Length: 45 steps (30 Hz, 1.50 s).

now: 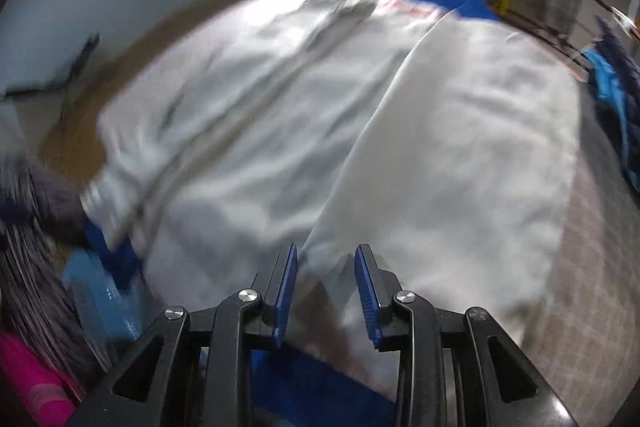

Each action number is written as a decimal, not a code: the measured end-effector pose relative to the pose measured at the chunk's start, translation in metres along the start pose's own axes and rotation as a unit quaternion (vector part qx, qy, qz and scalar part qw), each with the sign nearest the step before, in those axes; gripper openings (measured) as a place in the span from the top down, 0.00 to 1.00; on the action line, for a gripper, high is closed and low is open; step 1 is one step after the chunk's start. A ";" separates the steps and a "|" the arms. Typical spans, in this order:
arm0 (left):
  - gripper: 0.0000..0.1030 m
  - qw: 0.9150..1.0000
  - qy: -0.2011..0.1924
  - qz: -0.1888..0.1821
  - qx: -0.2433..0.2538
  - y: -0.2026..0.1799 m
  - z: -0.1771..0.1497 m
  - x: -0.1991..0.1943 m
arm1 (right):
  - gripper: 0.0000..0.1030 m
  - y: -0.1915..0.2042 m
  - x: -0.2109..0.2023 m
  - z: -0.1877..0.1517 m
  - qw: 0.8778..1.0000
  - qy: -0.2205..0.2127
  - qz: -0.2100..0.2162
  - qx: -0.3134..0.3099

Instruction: Fold large clothes

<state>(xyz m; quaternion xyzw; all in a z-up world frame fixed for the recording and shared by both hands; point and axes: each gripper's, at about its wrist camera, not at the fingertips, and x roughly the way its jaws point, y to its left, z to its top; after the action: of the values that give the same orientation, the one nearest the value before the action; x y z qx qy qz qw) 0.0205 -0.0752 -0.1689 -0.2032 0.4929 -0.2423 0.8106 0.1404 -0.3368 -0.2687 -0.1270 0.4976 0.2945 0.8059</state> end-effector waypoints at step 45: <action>0.94 0.991 0.103 -0.072 0.037 -0.041 0.006 0.146 | 0.75 -0.094 -0.067 -0.120 0.968 -0.018 0.071 0.239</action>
<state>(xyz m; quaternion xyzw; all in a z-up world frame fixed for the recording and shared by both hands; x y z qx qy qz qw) 0.0759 -0.1938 -0.2452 -0.1825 0.5488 -0.3380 0.7425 0.0870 -0.4944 -0.2750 0.1101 0.5468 0.2263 0.7985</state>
